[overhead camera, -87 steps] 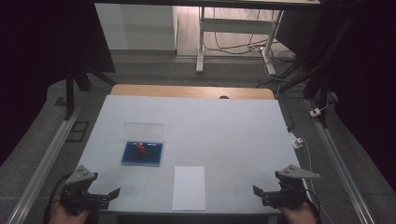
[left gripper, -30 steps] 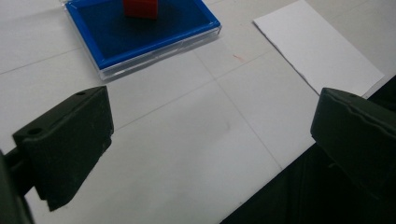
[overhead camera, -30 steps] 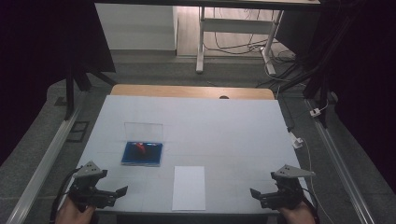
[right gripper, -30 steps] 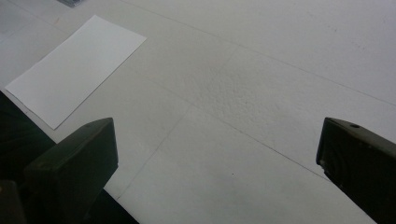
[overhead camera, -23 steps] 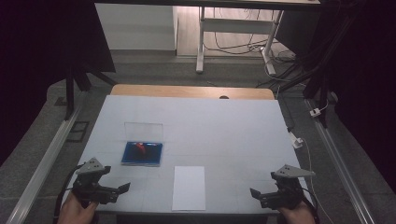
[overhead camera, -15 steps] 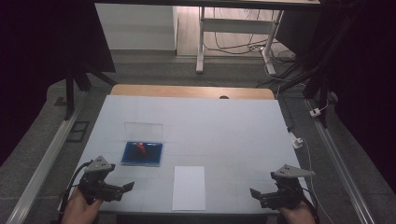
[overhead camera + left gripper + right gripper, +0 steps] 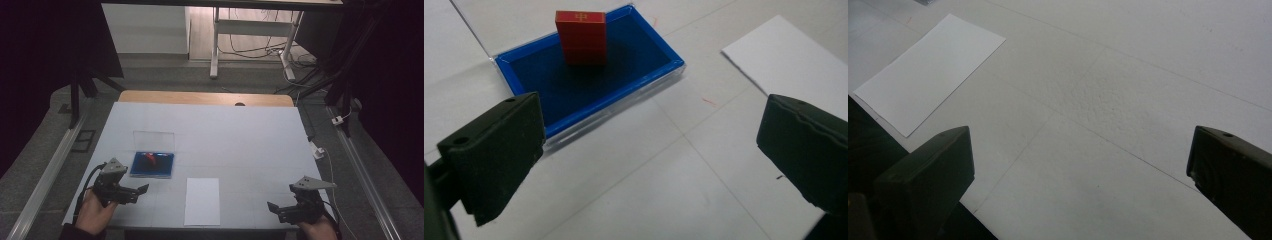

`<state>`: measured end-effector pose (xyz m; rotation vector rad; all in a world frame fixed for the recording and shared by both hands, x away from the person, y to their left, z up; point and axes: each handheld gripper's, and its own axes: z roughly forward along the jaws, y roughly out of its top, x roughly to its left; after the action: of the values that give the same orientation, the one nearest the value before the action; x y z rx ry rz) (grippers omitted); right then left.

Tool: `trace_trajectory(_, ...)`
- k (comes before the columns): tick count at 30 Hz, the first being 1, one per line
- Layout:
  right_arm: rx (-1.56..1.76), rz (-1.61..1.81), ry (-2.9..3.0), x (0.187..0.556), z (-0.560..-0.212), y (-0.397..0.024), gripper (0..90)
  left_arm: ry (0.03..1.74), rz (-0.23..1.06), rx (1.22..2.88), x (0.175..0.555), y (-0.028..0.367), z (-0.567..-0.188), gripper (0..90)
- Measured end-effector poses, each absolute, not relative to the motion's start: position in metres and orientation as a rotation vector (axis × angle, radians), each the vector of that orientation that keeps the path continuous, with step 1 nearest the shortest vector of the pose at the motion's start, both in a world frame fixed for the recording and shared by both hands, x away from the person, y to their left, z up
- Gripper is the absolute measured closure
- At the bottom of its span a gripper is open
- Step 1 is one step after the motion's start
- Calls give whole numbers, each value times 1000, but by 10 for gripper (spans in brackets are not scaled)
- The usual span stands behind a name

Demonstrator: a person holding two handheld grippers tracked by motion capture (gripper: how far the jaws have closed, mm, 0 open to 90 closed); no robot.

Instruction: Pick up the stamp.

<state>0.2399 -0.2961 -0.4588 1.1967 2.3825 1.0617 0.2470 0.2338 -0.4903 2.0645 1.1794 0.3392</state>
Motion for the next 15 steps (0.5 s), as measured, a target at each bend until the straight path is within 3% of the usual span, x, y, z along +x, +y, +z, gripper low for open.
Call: trace_trajectory(15,1195,1057,2392,240,-459,-295,0,1203,420,2093,278,226,-492,8)
